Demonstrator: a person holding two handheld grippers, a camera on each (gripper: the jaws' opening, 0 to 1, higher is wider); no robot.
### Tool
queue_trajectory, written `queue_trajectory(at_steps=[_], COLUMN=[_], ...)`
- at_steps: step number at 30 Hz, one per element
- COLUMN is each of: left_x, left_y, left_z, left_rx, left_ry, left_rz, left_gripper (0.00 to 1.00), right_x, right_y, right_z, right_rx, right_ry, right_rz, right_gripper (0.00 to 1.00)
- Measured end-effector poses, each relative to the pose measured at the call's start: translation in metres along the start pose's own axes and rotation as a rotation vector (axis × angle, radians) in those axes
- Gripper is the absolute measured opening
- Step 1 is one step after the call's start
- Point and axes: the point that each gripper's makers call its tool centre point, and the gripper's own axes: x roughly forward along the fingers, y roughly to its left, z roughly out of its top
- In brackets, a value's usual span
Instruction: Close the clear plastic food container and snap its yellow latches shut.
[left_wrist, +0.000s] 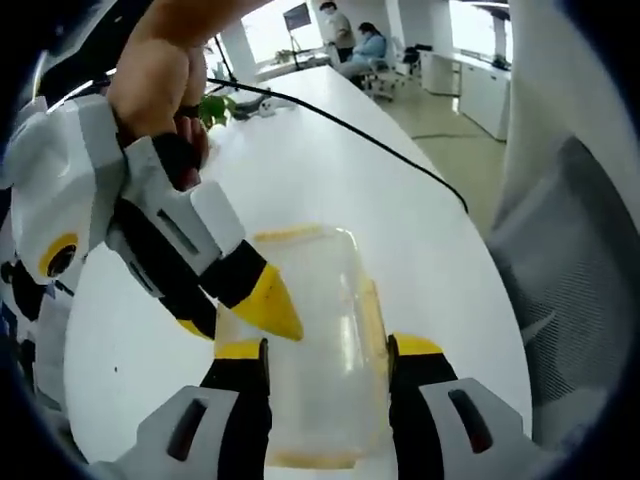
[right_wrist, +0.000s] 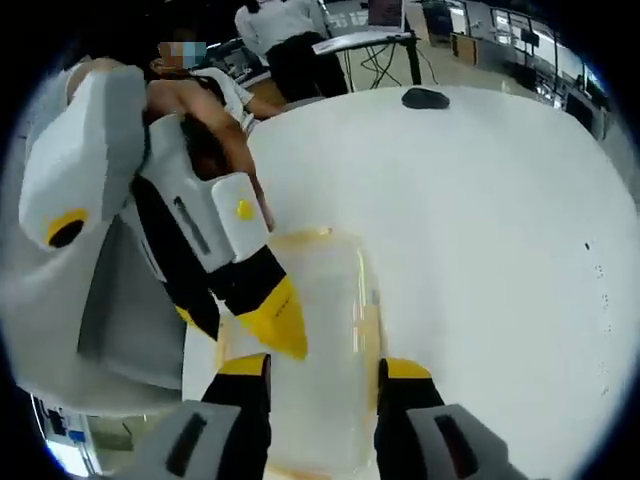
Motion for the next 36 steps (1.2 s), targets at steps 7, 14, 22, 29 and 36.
queue_trajectory(at_steps=[7, 14, 22, 29, 36], left_x=[0.001, 0.005, 0.008, 0.005, 0.003], left_y=[-0.001, -0.002, -0.003, -0.002, -0.007], left_z=[-0.001, -0.002, -0.004, -0.002, 0.0], left_rx=[-0.005, 0.043, 0.102, 0.062, 0.083], left_ry=[0.005, 0.017, 0.002, -0.002, -0.005], left_rz=[0.009, 0.086, 0.152, 0.172, 0.14], left_gripper=[0.44, 0.43, 0.4, 0.39, 0.4], right_x=[-0.001, -0.003, -0.001, 0.0, -0.003], right_y=[0.004, 0.004, 0.002, 0.002, 0.005], right_z=[-0.002, -0.003, -0.003, -0.004, -0.003], right_rx=[-0.018, -0.049, -0.058, -0.05, -0.006], right_ry=[0.014, 0.01, 0.044, 0.046, 0.018], right_rz=[-0.036, -0.098, -0.127, -0.139, -0.144], right_gripper=[0.39, 0.39, 0.39, 0.39, 0.4])
